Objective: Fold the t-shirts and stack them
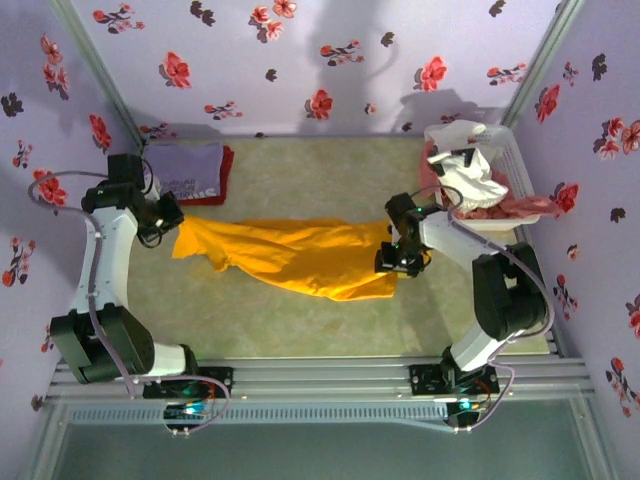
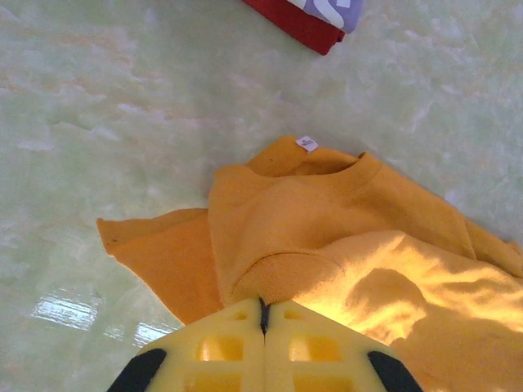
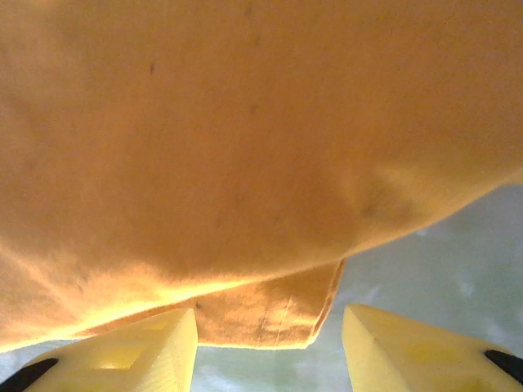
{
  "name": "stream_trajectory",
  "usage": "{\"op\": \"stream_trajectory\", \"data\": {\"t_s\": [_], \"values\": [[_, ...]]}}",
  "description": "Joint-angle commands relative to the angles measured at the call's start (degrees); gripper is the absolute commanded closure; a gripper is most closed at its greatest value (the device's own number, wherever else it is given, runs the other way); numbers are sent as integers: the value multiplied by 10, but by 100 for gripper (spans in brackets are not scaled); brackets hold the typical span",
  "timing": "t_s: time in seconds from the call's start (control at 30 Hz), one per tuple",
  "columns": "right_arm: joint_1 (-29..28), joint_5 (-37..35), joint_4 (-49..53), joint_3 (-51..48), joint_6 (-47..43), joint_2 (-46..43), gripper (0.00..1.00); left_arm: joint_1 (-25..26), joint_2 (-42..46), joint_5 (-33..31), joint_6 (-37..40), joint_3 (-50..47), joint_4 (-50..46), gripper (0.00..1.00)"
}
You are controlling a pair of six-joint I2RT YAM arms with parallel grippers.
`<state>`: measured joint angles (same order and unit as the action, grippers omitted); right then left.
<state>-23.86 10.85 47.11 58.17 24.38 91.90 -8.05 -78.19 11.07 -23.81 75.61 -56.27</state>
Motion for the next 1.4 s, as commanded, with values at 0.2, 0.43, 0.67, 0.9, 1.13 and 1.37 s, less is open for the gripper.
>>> {"op": "stream_trajectory", "data": {"t_s": [0.2,0.43,0.67,0.9,1.13,1.37], "values": [[-29,-28,-77,-92,76,-20,55,-5,12,14,0,-11,-4,100],[-31,-49,-62,-43,45,9,91,-4,20,26,-5,-25,4,100],[-43,-113,74,-11,46,-179,100,-3,59,29,-8,76,-65,100],[-74,-195,108,105,30,-346,100,-3,139,91,-64,171,31,100],[-86,-242,168,334,-31,-310,100,-3,101,90,-84,337,-16,100],[-87,-263,187,425,-49,-294,100,-3,69,82,-81,406,-55,100]]}}
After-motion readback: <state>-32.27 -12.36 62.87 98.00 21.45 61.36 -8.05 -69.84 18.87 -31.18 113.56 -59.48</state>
